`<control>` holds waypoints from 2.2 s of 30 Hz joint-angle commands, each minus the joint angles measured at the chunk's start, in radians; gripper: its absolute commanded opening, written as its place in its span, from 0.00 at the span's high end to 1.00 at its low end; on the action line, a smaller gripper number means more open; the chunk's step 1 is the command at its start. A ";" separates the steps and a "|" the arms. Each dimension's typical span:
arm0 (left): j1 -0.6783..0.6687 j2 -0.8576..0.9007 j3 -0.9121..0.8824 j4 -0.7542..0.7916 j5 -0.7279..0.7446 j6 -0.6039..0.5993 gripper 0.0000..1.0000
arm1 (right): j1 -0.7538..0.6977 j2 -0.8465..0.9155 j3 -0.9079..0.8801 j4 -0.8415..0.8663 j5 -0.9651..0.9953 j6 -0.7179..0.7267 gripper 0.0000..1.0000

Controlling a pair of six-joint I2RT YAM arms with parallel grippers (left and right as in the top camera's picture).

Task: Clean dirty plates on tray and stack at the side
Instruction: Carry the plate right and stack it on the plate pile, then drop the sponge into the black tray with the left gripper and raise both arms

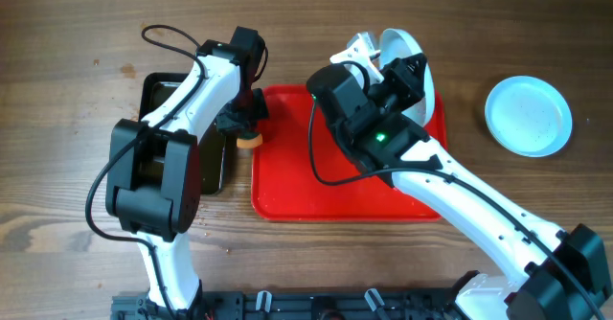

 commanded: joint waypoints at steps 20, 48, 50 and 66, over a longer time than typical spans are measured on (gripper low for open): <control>-0.001 0.013 -0.008 0.014 0.034 0.012 0.96 | -1.170 0.011 -0.002 -0.331 -1.293 1.041 0.96; -0.001 -0.136 0.046 -0.029 -0.248 0.012 0.96 | -1.299 0.152 0.077 -0.331 -1.344 1.040 0.00; 0.006 -0.216 0.046 -0.027 -0.223 0.156 0.96 | -1.268 0.083 0.077 -0.330 -1.403 1.024 0.00; 0.420 -0.249 -0.175 0.113 0.160 0.522 0.96 | -0.847 -0.037 0.077 -0.367 -1.652 0.894 0.00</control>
